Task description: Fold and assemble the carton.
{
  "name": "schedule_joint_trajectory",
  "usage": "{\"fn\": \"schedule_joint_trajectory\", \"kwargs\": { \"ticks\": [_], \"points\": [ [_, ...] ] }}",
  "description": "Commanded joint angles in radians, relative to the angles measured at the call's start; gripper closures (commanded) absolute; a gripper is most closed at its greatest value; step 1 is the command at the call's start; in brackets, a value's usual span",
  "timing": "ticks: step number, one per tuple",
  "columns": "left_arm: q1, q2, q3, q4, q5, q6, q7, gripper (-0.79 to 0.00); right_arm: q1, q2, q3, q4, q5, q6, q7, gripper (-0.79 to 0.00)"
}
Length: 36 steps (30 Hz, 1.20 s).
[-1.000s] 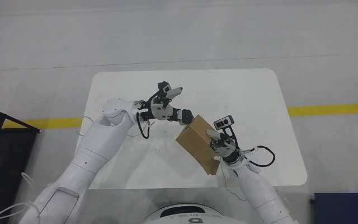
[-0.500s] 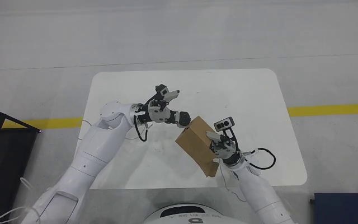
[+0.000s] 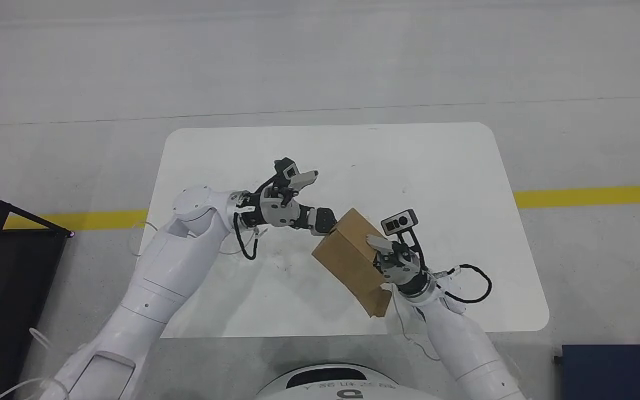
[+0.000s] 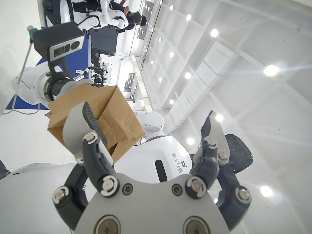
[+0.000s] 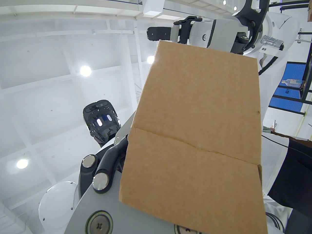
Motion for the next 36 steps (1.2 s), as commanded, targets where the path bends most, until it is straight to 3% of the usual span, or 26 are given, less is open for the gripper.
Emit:
{"fn": "schedule_joint_trajectory", "kwargs": {
  "ticks": [1,36],
  "points": [
    [0.002,0.0,0.002,-0.001,0.003,0.0,0.002,-0.767,0.0,0.0,0.0,0.0,0.0,0.001,0.0,0.0],
    [-0.031,-0.023,0.039,0.011,-0.026,-0.02,0.011,-0.699,0.0,0.005,-0.007,-0.007,-0.005,0.001,-0.007,0.0]
  ]
}}
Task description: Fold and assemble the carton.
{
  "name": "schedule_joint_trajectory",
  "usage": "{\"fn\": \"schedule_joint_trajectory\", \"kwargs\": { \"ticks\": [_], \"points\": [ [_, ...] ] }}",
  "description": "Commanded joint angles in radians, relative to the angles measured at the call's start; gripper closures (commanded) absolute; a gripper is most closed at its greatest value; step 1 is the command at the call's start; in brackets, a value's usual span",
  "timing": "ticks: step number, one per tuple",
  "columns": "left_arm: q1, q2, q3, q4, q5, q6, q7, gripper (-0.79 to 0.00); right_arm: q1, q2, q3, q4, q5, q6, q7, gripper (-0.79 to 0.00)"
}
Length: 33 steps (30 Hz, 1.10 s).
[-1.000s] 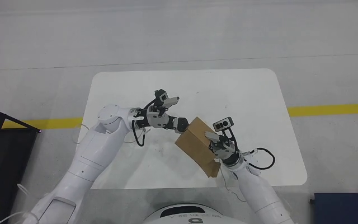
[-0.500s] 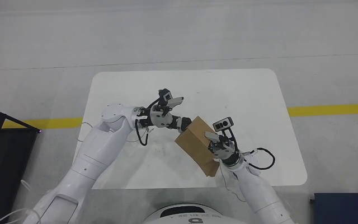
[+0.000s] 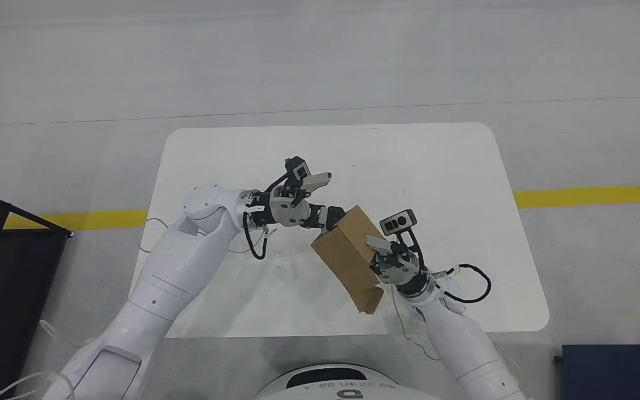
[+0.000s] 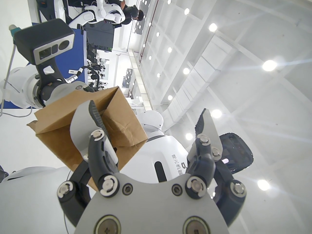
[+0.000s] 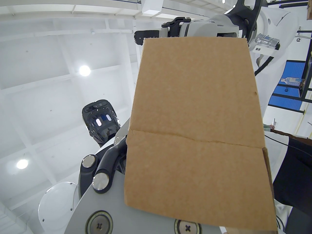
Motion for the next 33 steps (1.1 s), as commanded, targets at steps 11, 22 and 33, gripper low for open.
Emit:
{"fn": "schedule_joint_trajectory", "kwargs": {
  "ticks": [11,22,33],
  "points": [
    [0.058,0.04,-0.182,0.004,0.024,-0.027,0.012,-0.767,0.0,0.002,0.003,-0.005,-0.003,0.0,-0.008,0.0],
    [0.239,0.063,-0.296,-0.074,0.219,-0.265,0.216,-0.785,0.005,0.001,-0.003,-0.019,0.012,0.014,-0.013,0.0],
    [0.294,0.056,-0.194,-0.171,0.377,-0.317,0.255,-0.785,0.009,0.001,-0.018,-0.037,-0.019,0.017,-0.054,0.0]
  ]
}}
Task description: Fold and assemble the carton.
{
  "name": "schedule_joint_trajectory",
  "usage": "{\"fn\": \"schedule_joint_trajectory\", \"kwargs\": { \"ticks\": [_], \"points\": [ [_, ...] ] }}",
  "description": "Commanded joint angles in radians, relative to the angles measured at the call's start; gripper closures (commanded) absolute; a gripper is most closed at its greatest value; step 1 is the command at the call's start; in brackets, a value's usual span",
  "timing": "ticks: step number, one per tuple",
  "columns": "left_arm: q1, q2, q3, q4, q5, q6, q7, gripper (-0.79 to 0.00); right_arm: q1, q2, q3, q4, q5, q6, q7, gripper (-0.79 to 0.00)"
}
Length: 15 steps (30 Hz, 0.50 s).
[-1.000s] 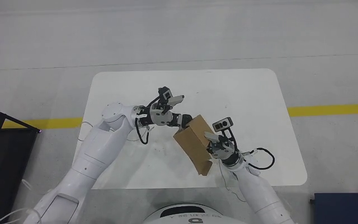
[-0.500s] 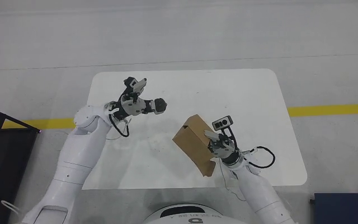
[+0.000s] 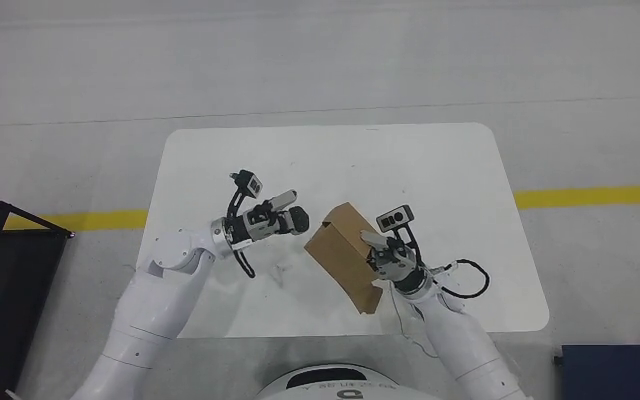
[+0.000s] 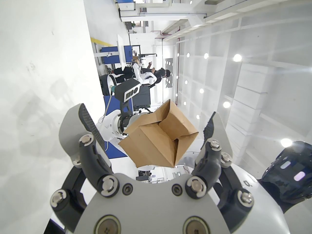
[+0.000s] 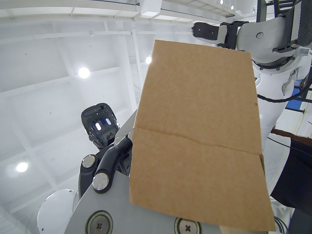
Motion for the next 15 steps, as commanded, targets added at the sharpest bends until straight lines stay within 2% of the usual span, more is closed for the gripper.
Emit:
{"fn": "schedule_joint_trajectory", "kwargs": {
  "ticks": [1,15],
  "points": [
    [-0.008,-0.004,0.02,-0.001,-0.01,-0.004,-0.003,-0.785,0.001,0.0,-0.003,0.001,-0.002,-0.002,0.001,0.0],
    [-0.045,-0.013,0.096,-0.005,0.017,0.004,-0.055,-0.785,-0.027,0.005,0.014,-0.006,0.013,-0.008,0.017,0.0]
  ]
}}
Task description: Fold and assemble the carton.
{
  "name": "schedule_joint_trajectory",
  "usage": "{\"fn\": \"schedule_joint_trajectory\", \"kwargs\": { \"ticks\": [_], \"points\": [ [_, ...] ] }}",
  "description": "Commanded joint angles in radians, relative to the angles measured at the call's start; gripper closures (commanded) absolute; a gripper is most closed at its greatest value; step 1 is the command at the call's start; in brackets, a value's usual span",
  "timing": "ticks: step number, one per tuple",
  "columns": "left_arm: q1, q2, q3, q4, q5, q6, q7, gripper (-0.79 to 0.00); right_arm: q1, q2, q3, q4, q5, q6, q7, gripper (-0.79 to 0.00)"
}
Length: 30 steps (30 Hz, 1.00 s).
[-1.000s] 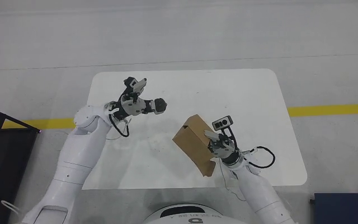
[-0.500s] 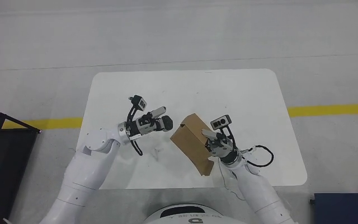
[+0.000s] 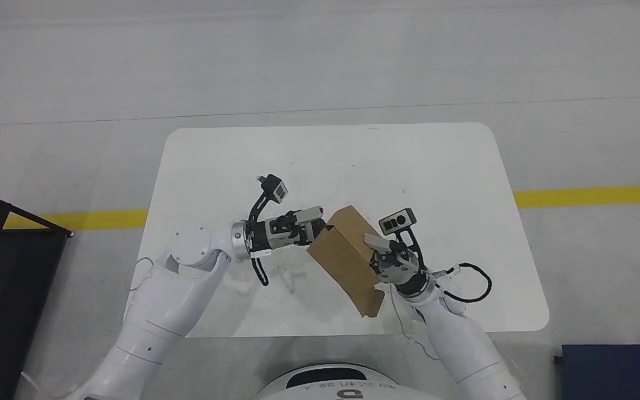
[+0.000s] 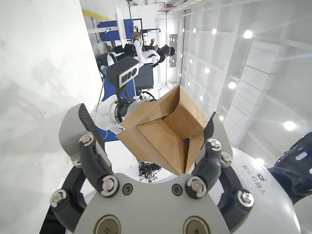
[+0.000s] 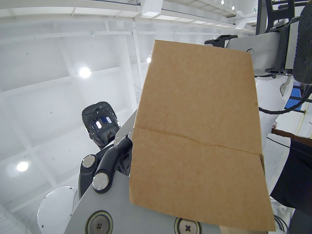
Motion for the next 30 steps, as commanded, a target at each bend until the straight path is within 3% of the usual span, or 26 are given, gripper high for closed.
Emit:
{"fn": "schedule_joint_trajectory", "kwargs": {
  "ticks": [1,21,30],
  "points": [
    [-0.001,0.0,0.005,-0.002,0.001,0.002,-0.001,-0.785,-0.004,0.0,0.0,-0.001,0.002,0.0,0.002,0.0],
    [-0.017,0.001,0.028,-0.01,0.045,0.011,-0.009,-0.785,-0.032,0.006,0.004,-0.016,-0.005,-0.005,0.01,0.0],
    [-0.024,0.004,0.039,-0.006,0.089,0.008,-0.023,-0.702,-0.034,0.008,0.0,-0.018,-0.008,0.002,0.001,0.0]
  ]
}}
